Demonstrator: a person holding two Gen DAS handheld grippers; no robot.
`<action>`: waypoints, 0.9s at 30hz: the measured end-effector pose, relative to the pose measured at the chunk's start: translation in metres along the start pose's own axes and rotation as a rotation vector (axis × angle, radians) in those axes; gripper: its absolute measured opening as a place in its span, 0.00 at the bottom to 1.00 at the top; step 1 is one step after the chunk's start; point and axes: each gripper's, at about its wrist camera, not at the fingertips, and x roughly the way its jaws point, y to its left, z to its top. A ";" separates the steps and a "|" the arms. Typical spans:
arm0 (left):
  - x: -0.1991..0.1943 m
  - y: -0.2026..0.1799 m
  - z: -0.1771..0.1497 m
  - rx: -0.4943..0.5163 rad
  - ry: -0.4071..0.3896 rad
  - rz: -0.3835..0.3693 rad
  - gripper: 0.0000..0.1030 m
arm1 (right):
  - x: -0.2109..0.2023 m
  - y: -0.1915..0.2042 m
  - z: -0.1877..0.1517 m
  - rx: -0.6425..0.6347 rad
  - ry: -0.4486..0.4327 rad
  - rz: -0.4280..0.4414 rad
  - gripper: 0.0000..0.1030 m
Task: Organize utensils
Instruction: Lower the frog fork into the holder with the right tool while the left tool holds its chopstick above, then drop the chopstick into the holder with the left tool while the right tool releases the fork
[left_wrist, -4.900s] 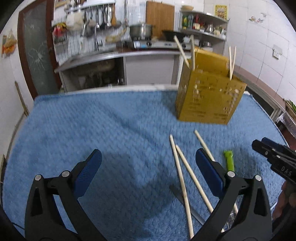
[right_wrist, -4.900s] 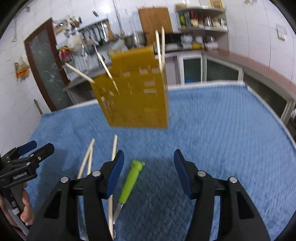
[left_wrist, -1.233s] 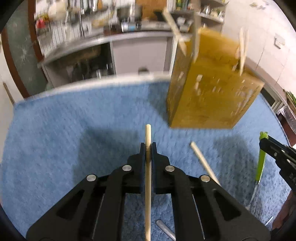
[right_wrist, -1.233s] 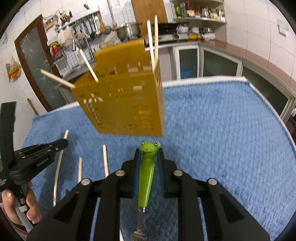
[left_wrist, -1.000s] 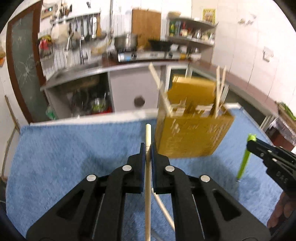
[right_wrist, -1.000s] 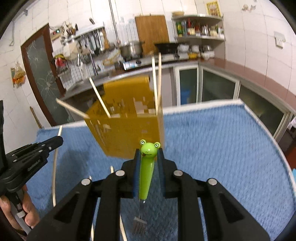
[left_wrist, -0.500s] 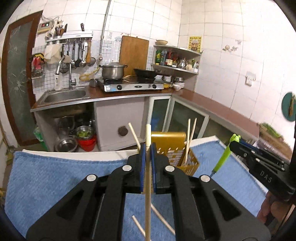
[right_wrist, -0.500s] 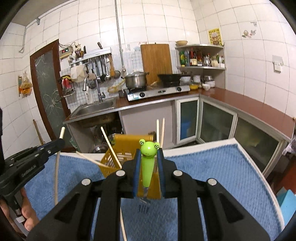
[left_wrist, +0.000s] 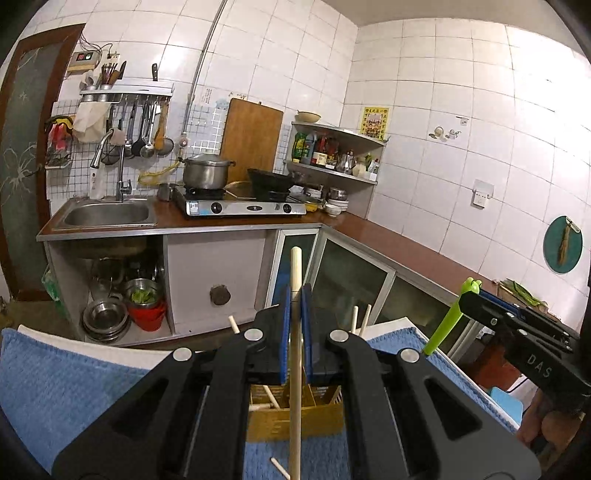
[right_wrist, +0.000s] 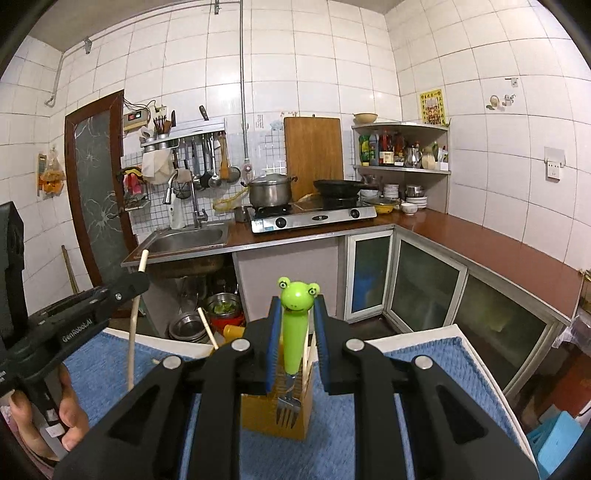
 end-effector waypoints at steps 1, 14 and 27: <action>0.005 0.000 0.000 -0.001 0.005 0.005 0.04 | 0.002 0.000 0.001 0.002 0.000 0.000 0.17; 0.036 0.003 0.021 -0.016 -0.102 0.016 0.04 | 0.025 0.001 0.010 0.003 -0.017 -0.010 0.17; 0.087 0.000 0.036 -0.005 -0.271 0.115 0.04 | 0.055 0.002 0.000 -0.018 0.000 -0.003 0.17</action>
